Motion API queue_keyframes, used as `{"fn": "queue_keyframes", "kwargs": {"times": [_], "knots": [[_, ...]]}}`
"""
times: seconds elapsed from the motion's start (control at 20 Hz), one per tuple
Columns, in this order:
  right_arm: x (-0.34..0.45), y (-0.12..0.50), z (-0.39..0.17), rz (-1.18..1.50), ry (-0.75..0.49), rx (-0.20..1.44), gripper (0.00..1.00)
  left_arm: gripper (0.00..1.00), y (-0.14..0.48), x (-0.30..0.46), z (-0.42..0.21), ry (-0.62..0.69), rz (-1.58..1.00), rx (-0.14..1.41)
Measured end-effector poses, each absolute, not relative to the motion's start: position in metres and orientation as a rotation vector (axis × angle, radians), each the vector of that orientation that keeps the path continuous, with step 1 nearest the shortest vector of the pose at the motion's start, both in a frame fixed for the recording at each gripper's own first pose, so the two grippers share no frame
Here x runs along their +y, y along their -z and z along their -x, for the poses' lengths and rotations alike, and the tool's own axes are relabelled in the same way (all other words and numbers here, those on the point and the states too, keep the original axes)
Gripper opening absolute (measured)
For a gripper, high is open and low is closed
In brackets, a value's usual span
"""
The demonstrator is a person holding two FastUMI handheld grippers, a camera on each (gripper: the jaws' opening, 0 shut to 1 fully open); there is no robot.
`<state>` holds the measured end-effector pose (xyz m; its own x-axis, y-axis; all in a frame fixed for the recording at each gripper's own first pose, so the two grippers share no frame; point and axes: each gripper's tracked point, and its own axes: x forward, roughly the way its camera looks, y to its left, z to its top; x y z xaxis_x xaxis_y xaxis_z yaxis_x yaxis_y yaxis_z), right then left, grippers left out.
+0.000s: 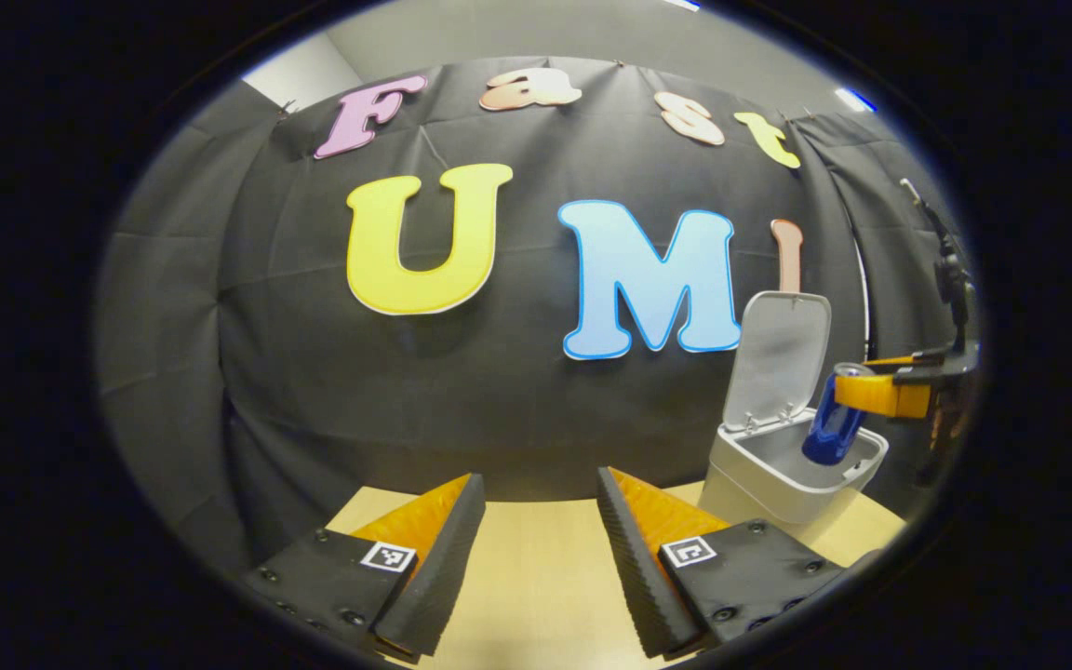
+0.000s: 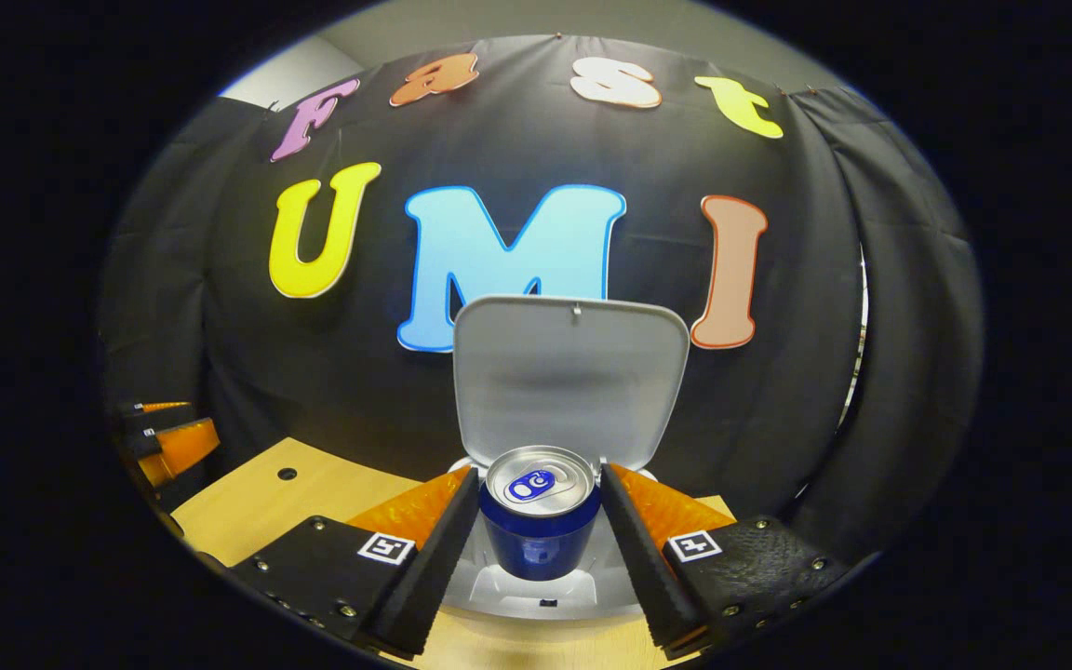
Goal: Press the lid of the desktop garbage bin to open it, pick up the crumpled paper on the desktop and throw it into the bin, then pick up the pop can on the desktop and drop it into the bin, and finally close the garbage bin lid.
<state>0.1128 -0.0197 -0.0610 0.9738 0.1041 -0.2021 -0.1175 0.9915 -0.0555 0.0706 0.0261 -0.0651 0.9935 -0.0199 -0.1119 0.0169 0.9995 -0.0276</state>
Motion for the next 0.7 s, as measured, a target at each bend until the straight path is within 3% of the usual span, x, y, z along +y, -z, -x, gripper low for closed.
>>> {"fn": "queue_keyframes", "kwargs": {"times": [0.35, 0.7], "knots": [[-0.030, 0.116, -0.121, 0.029, -0.087, 0.314, 0.84, 0.81, 0.068, 0.027, -0.070, 0.009, 0.040, 0.120], [-0.024, 0.114, -0.130, -0.005, -0.080, 0.327, 0.85, 0.81, 0.068, 0.030, -0.068, -0.002, 0.037, 0.120]]}}
